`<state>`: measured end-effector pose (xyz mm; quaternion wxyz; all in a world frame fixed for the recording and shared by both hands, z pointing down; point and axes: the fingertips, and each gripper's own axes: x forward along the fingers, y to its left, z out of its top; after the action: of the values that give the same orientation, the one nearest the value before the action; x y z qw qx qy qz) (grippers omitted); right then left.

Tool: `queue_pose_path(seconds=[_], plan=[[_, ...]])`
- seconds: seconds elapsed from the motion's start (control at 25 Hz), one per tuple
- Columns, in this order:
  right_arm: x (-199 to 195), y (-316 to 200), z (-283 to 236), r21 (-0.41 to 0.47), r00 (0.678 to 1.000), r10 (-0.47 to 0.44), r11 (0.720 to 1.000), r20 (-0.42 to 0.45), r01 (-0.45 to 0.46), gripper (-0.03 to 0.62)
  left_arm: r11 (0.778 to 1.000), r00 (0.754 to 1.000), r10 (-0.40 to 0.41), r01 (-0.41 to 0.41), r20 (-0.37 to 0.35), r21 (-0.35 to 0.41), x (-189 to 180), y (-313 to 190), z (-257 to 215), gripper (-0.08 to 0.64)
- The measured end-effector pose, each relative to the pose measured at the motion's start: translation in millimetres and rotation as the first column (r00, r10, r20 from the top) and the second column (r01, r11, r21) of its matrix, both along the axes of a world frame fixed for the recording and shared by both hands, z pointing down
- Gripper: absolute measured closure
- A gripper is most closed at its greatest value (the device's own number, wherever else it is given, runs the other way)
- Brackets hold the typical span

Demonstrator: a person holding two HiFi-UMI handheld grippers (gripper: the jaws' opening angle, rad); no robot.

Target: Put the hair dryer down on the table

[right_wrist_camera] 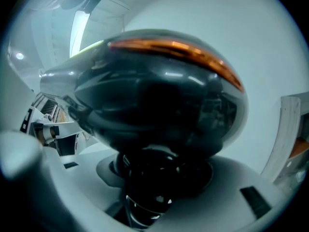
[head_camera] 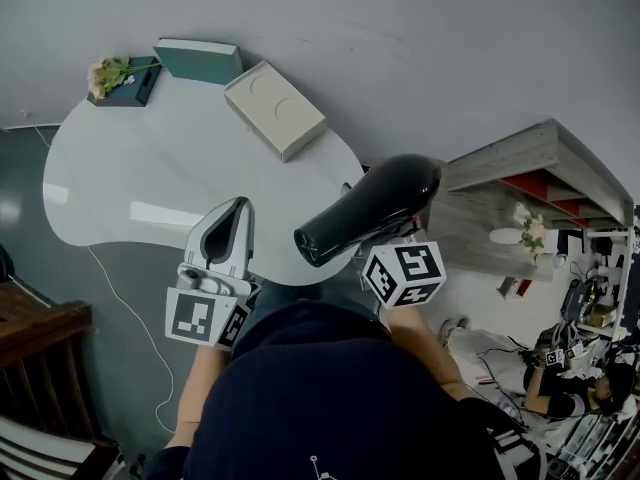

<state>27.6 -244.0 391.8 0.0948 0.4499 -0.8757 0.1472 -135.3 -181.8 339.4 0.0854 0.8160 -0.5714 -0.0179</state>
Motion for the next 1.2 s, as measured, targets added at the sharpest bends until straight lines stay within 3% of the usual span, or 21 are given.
queue_pose_path(seconds=[0.52, 0.88, 1.2], plan=[[1.2, -14.4, 31.1, -0.059, 0.995, 0.076, 0.995, -0.072, -0.080, 0.373, 0.987, 0.990, 0.136, -0.133, 0.031, -0.086, 9.4, -30.4, 40.5, 0.551], [0.1, -22.3, 75.3, -0.177, 0.989, 0.070, 0.980, -0.134, -0.093, 0.373, 0.963, 0.973, 0.227, -0.219, 0.038, -0.154, 20.8, -37.4, 74.5, 0.551], [6.7, -20.3, 116.4, -0.303, 0.977, 0.059, 0.945, -0.207, -0.121, 0.373, 0.944, 0.966, 0.258, -0.244, 0.035, -0.220, 24.6, -35.7, 96.8, 0.551]])
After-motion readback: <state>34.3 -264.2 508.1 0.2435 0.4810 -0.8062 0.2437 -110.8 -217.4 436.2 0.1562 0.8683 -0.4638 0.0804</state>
